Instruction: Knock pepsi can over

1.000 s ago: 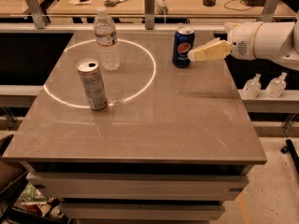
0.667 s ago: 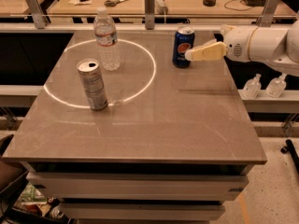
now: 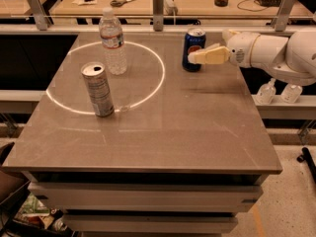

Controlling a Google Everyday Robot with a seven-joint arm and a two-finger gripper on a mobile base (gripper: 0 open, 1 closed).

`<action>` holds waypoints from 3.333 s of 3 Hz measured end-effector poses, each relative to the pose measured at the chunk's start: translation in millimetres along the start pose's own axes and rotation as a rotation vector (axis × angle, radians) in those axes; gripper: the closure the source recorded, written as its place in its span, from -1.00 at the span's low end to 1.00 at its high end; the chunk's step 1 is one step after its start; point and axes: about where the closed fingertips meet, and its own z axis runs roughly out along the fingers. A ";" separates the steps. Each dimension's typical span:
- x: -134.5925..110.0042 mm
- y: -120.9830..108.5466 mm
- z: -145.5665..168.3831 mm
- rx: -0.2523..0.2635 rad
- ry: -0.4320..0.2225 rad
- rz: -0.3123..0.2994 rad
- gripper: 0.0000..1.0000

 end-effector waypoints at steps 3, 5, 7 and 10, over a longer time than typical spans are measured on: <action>8.9 -1.1 23.7 -0.001 -0.083 0.011 -1.00; 11.4 2.7 34.7 -0.010 -0.109 0.008 -0.63; 10.5 6.6 39.5 -0.019 -0.110 0.007 0.28; 9.7 10.3 44.0 -0.027 -0.110 0.007 1.00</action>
Offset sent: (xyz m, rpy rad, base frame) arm 0.0159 0.0092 -0.0144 0.0842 -0.0580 -0.0244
